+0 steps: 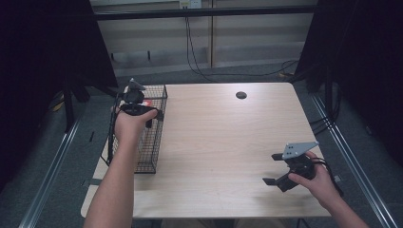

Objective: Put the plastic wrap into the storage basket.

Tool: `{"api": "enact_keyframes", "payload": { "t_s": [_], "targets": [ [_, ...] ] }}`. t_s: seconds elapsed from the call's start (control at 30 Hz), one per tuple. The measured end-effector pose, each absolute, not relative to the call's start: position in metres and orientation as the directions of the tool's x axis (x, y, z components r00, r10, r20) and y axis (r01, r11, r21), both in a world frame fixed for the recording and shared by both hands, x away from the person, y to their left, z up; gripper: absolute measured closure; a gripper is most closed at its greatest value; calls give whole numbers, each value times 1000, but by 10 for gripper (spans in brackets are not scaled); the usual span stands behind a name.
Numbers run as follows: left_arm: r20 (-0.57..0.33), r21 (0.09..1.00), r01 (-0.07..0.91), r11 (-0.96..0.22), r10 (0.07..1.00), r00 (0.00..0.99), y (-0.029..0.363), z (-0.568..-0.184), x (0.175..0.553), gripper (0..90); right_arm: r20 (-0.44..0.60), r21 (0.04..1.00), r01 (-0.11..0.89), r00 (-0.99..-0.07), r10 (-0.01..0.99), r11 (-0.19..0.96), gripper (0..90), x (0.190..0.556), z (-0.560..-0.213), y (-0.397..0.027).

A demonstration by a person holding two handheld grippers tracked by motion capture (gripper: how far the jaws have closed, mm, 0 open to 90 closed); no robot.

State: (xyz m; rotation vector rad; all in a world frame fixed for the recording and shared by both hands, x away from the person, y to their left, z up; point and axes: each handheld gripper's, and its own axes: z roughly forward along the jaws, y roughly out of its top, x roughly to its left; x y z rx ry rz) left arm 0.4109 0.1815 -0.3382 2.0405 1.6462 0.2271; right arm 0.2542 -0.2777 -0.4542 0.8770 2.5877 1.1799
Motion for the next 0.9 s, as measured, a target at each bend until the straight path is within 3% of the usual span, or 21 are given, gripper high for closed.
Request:
{"api": "enact_keyframes", "payload": {
  "t_s": [0.9],
  "targets": [
    [-244, 545, 793, -270, 854, 459, 119, -362, 384, 137, 81, 722, 440, -821, 565, 535, 37, 255, -456, -274]
  ]
}}
